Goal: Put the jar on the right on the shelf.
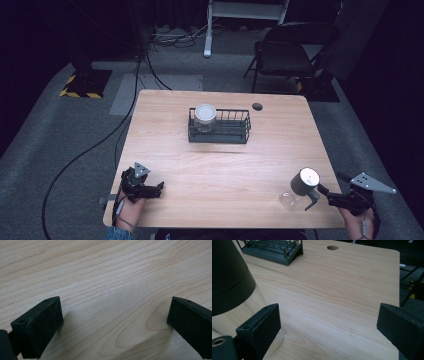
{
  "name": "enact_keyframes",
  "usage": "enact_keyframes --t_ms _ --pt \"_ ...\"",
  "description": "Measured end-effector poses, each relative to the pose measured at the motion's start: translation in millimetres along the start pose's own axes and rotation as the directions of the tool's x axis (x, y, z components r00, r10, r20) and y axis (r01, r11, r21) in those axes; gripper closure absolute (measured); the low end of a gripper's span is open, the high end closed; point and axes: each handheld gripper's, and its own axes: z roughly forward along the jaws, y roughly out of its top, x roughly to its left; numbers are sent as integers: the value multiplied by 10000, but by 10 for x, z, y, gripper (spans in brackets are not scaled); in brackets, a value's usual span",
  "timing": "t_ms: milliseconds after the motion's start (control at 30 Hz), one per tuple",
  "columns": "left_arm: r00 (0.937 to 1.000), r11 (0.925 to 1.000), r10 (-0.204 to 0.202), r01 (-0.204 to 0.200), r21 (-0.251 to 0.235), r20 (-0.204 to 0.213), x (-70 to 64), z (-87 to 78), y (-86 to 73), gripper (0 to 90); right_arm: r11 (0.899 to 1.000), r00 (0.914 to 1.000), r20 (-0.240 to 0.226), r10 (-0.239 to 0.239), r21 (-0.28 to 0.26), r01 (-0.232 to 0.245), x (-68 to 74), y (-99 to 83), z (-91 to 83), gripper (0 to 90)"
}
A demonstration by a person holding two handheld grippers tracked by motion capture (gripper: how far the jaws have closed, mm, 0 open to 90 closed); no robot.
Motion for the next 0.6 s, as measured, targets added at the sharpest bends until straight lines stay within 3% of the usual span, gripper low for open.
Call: enact_keyframes --t_ms 600 --pt "10000 10000 12 -12 2 -3 1 0 0 2 9958 9997 -139 -201 -893 187 140 135 -316 60"
